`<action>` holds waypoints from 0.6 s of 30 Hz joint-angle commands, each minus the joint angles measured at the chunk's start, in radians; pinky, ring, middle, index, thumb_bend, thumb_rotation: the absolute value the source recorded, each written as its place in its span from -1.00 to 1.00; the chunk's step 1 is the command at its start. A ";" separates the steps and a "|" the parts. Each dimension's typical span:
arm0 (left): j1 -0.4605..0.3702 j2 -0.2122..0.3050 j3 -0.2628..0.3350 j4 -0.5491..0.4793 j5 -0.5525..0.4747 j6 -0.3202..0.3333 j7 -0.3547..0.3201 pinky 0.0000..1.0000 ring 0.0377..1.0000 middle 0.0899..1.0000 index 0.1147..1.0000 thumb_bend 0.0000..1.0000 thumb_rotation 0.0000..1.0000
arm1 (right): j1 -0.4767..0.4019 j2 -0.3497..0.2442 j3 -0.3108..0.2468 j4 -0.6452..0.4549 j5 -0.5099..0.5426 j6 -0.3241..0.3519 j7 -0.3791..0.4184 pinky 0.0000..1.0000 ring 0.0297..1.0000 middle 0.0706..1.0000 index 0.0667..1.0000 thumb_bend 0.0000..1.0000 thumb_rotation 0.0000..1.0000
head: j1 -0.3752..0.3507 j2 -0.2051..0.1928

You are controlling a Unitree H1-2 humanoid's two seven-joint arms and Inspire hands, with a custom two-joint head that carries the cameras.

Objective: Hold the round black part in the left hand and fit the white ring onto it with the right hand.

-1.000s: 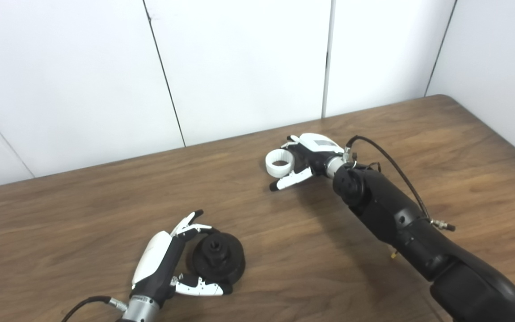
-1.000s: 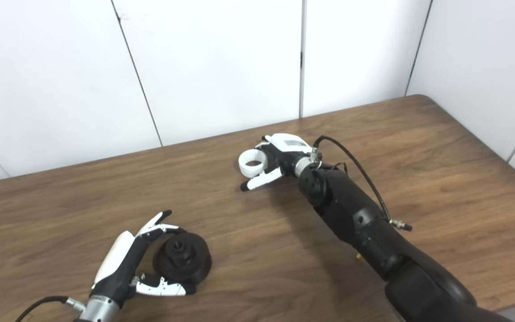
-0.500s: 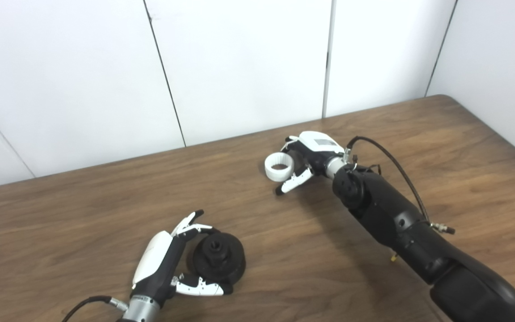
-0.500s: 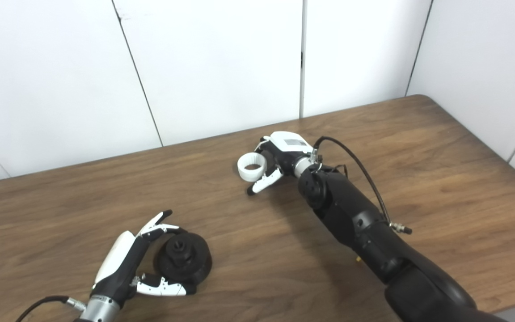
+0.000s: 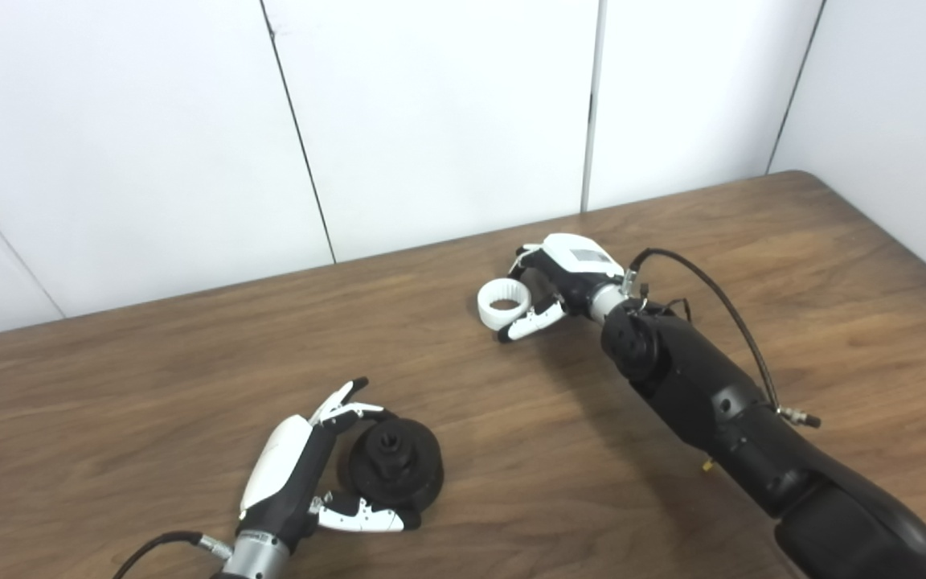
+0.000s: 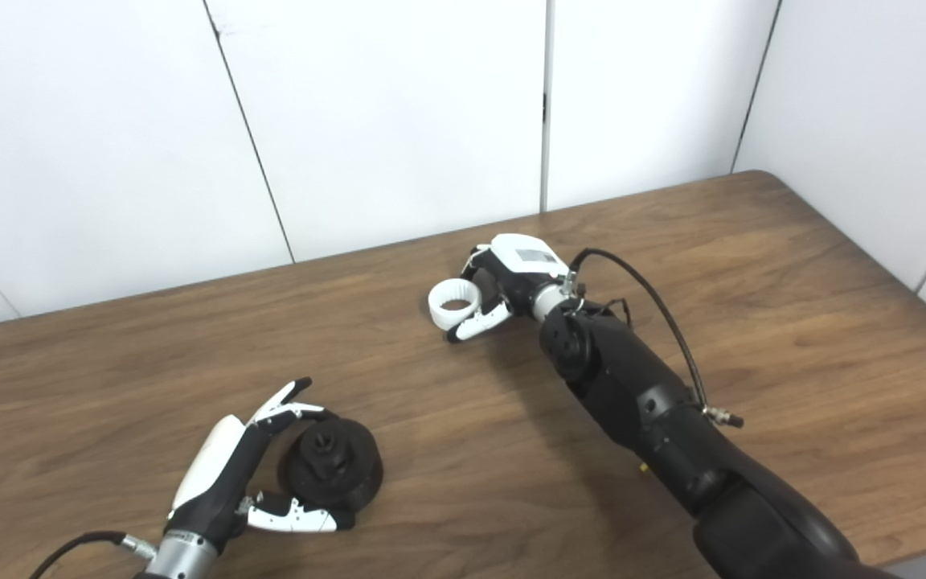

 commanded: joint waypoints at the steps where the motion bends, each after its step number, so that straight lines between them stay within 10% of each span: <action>1: 0.013 0.003 -0.014 -0.009 0.013 0.031 -0.030 0.81 0.93 0.92 0.10 0.94 -0.53 | -0.030 0.006 -0.026 -0.004 0.006 -0.021 -0.055 0.83 0.84 0.77 0.24 0.63 -0.19 | 0.002 0.002; 7: 0.012 0.001 -0.014 -0.009 0.013 0.035 -0.028 0.81 0.93 0.93 0.11 0.95 -0.52 | -0.012 0.029 -0.045 0.027 0.017 -0.055 -0.134 0.79 0.77 0.70 0.13 0.54 -0.39 | 0.003 0.005; 11: 0.011 -0.001 -0.013 -0.007 0.011 0.035 -0.026 0.80 0.93 0.93 0.11 0.95 -0.55 | 0.001 0.052 -0.066 0.043 0.028 -0.072 -0.208 0.80 0.77 0.64 -0.07 0.08 -0.68 | 0.004 0.005; 18: 0.008 -0.003 -0.012 -0.006 0.015 0.034 -0.024 0.78 0.92 0.92 0.10 0.96 -0.52 | 0.017 0.076 -0.088 0.070 0.041 -0.118 -0.309 0.84 0.78 0.58 -0.10 0.03 -0.72 | 0.010 0.007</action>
